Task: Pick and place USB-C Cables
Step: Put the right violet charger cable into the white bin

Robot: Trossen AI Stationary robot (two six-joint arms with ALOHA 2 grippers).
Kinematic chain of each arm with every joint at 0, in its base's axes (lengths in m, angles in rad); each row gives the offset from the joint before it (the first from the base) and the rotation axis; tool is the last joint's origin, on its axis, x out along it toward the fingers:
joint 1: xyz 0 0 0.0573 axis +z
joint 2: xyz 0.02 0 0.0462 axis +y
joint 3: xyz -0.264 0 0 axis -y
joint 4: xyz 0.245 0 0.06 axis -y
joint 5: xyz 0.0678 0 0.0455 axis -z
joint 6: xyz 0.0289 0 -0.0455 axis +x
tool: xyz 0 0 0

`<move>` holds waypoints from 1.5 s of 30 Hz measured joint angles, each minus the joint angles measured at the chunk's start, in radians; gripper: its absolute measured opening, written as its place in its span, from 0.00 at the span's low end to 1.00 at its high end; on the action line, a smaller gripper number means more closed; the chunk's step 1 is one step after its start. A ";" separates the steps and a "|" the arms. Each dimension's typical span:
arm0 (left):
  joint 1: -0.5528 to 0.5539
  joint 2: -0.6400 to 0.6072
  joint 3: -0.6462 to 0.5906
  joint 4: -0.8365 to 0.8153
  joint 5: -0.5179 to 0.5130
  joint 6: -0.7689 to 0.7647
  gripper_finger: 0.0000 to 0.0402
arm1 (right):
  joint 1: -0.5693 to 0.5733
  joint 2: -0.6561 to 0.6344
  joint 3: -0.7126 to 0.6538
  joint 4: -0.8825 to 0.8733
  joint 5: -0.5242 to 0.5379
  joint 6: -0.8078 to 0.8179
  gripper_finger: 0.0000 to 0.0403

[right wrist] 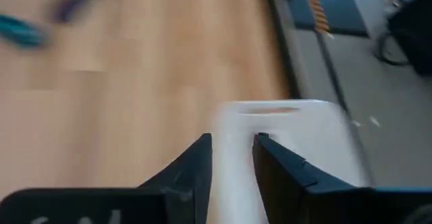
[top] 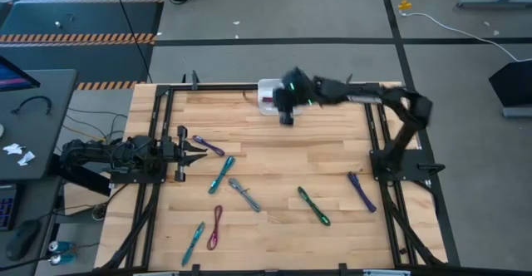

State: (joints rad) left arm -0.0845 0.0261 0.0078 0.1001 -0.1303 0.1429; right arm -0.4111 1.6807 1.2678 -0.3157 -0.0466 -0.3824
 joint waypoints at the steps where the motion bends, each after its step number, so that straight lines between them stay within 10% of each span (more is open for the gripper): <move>1: 0.000 0.000 0.000 0.000 0.000 0.000 0.13 | 0.043 -0.043 -0.057 0.030 0.019 0.026 0.26; 8: 0.000 0.000 0.000 0.000 0.000 0.000 0.14 | 0.356 -0.313 -0.399 0.208 0.219 0.312 0.21; 15: 0.000 0.000 0.000 0.000 0.000 0.000 0.14 | 0.531 -0.433 -0.581 0.287 0.052 0.772 0.23; 32: 0.000 0.000 0.000 0.000 0.000 0.000 0.14 | 0.839 -0.488 -0.561 -0.761 -0.077 1.645 0.59; 45: 0.000 0.000 0.000 0.000 0.000 0.000 0.15 | 0.895 -0.493 -0.841 -0.466 -0.048 1.824 0.69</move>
State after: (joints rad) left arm -0.0847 0.0261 0.0080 0.1000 -0.1301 0.1429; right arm 0.4843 1.1880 0.4266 -0.7821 -0.0945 1.4415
